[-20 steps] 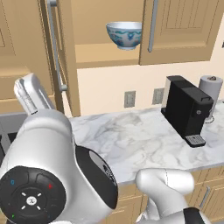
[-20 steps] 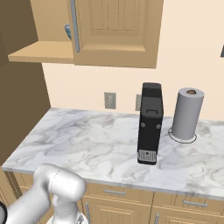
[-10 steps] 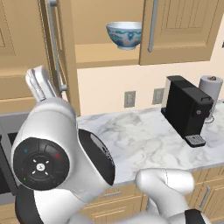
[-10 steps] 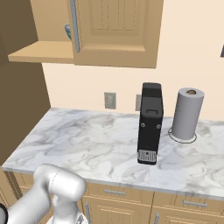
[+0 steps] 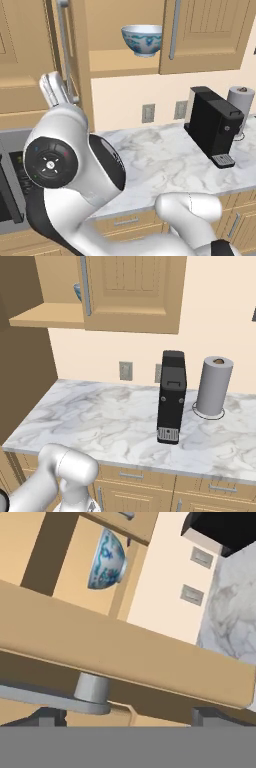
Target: Pick the mug and place it in the sink. Pick the bowl and place it in the open cabinet and then close the cabinet.
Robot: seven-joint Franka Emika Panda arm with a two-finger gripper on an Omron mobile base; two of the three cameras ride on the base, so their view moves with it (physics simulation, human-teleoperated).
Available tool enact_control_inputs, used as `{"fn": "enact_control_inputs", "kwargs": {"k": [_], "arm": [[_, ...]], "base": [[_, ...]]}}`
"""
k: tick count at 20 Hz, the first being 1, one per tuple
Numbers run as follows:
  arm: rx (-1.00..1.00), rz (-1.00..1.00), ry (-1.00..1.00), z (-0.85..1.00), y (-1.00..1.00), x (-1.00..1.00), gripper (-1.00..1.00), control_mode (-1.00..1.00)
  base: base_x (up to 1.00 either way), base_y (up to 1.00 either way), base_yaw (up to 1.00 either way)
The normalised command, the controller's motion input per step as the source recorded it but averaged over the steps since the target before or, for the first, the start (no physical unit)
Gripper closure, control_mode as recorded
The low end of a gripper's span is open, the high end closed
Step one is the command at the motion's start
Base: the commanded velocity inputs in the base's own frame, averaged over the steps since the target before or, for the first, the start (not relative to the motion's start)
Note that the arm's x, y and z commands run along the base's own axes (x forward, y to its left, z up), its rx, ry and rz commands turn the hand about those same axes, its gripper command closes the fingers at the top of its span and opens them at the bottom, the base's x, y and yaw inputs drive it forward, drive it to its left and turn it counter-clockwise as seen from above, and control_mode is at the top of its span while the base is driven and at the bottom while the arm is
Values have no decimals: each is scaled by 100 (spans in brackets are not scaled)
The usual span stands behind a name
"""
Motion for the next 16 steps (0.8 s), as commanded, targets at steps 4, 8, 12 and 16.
{"fn": "enact_control_inputs", "kwargs": {"k": [4, 8, 12, 16], "arm": [[3, -3, 0, -16, -7, 42, -100, -100], [3, -5, 0, -2, -37, 39, -100, -100], [3, -6, -3, 0, -50, 31, -100, -100], [2, -6, -8, 0, -49, 27, -100, -100]], "base": [[0, 0, 0], [0, 0, 0], [0, 0, 0], [0, 0, 0]]}}
